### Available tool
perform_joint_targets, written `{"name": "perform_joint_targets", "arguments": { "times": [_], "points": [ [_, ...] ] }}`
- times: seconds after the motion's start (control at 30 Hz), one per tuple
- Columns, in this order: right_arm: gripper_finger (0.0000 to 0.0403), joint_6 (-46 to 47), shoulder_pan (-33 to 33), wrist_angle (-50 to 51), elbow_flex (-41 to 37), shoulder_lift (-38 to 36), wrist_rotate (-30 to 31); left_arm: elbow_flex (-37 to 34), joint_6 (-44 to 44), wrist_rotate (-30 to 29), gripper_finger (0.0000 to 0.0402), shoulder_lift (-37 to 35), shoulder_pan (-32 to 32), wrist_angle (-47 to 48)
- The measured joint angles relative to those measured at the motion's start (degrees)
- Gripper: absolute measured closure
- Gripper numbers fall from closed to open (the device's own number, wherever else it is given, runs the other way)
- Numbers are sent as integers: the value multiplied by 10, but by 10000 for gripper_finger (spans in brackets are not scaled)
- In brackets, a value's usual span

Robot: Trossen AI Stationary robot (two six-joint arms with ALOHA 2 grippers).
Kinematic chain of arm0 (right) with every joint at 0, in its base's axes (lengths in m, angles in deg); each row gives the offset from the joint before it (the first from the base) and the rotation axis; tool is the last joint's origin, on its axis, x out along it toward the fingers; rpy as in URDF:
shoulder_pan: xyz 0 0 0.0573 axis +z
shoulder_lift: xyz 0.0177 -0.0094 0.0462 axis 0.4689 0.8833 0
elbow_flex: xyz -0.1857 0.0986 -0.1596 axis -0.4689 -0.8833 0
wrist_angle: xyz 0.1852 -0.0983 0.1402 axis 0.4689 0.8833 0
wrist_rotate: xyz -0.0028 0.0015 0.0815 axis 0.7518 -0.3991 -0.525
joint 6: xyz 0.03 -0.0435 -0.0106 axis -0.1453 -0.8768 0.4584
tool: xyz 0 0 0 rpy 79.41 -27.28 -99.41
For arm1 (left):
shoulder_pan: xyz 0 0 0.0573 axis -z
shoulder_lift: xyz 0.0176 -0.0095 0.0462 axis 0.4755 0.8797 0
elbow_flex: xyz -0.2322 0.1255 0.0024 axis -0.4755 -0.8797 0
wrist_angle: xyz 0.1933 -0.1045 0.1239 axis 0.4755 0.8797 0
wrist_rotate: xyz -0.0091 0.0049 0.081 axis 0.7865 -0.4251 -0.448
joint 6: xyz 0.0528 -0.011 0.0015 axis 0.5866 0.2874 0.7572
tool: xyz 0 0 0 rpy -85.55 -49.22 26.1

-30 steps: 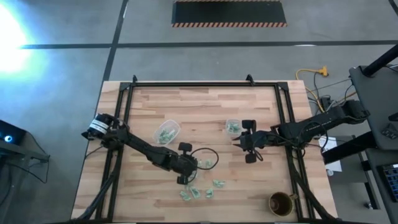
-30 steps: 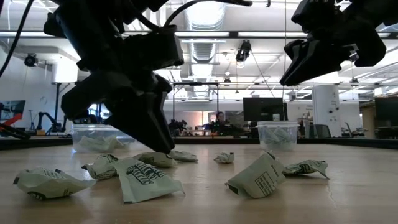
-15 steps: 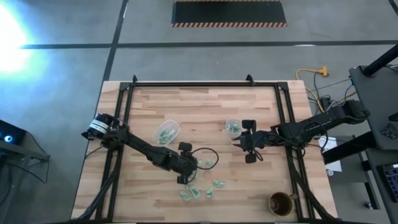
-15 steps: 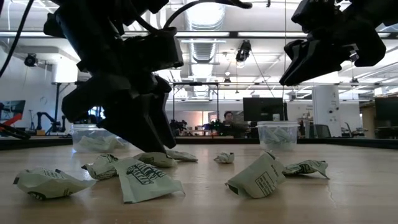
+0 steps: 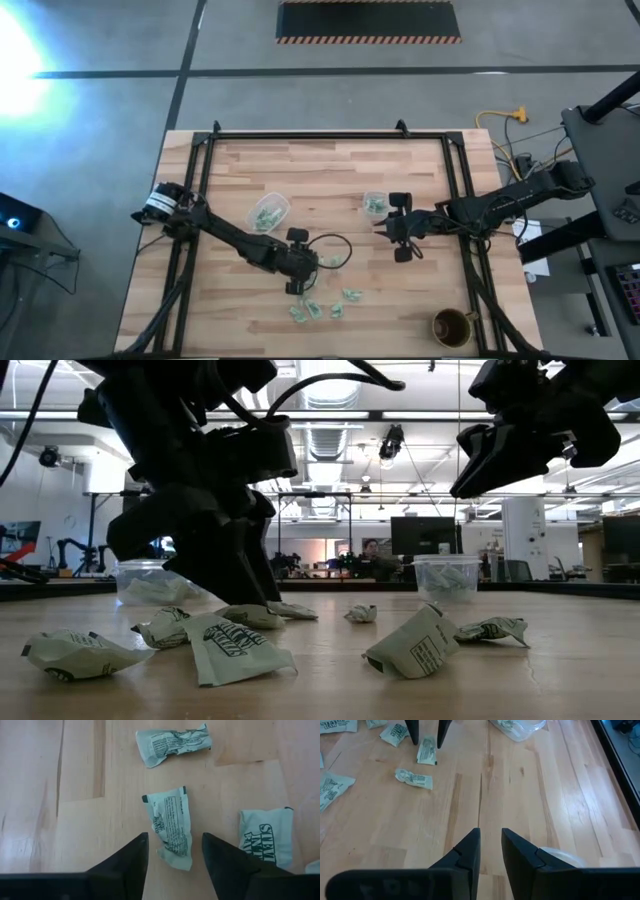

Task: Pick and place Stevia / Truvia into bins
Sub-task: Put the light green stevia packet into the left transparent container

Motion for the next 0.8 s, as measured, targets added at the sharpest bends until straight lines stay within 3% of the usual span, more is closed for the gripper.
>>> {"name": "perform_joint_targets", "arguments": {
  "times": [0.17,0.57,0.8],
  "points": [
    [335,0,0,0,-1,0,0,0,0,2,265,-1,0,0],
    [335,0,0,0,-1,0,0,0,20,-11,390,-5,-2,4],
    [335,0,0,0,-1,0,0,0,36,-53,397,-39,-2,7]
  ]
}}
